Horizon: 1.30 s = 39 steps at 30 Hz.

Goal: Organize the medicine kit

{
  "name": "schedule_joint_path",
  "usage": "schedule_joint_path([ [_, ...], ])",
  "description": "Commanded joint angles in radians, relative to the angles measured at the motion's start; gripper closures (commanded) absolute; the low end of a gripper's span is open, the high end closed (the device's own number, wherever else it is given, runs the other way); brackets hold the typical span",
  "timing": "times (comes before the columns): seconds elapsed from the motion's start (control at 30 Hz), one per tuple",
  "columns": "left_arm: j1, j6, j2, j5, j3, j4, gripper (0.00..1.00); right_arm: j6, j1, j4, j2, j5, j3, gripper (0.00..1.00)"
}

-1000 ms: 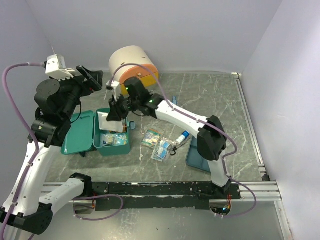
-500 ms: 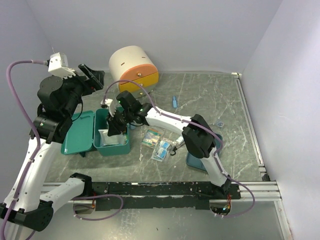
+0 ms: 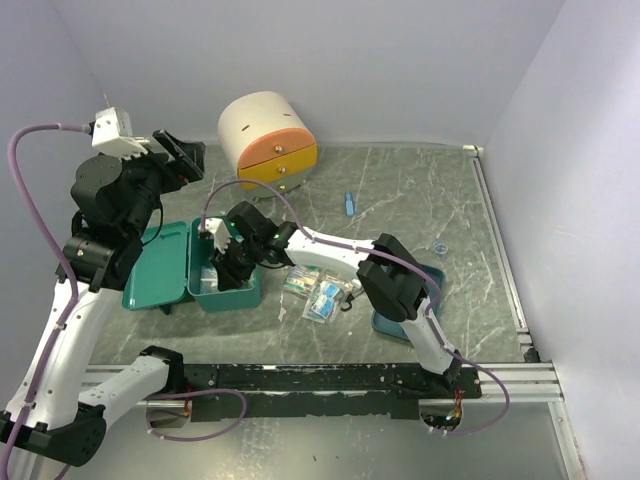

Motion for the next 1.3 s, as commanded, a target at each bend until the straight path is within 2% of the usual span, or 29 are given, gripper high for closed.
schedule_joint_path([
  [0.0, -0.003, 0.02, -0.011, -0.018, -0.014, 0.003, 0.02, 0.004, -0.004, -0.023, 0.001, 0.099, 0.027, 0.62],
  [0.1, -0.003, 0.02, -0.005, -0.02, -0.01, -0.002, 0.02, 0.026, -0.01, -0.03, -0.007, 0.14, 0.044, 0.51],
  [0.2, -0.003, 0.023, 0.0, -0.02, -0.007, -0.004, 0.02, 0.044, -0.015, -0.03, -0.024, 0.169, 0.055, 0.48],
  [0.37, -0.003, 0.028, 0.007, -0.025, -0.002, -0.005, 0.02, 0.055, -0.021, -0.023, -0.048, 0.235, 0.07, 0.48],
  [0.63, -0.003, 0.04, 0.014, -0.039, -0.002, -0.009, 0.02, 0.055, -0.021, 0.03, -0.092, 0.318, 0.03, 0.58],
  [0.87, -0.003, 0.064, 0.009, -0.053, -0.017, -0.035, 0.02, 0.119, -0.023, 0.12, -0.147, 0.336, -0.004, 0.58],
  [1.1, -0.003, 0.159, -0.04, 0.021, -0.127, -0.092, 0.02, 0.268, -0.067, 0.275, -0.28, 0.391, -0.137, 0.53],
  [1.27, -0.003, 0.149, -0.06, 0.111, -0.239, -0.125, 0.02, 0.353, -0.117, 0.306, -0.372, 0.544, -0.261, 0.51],
])
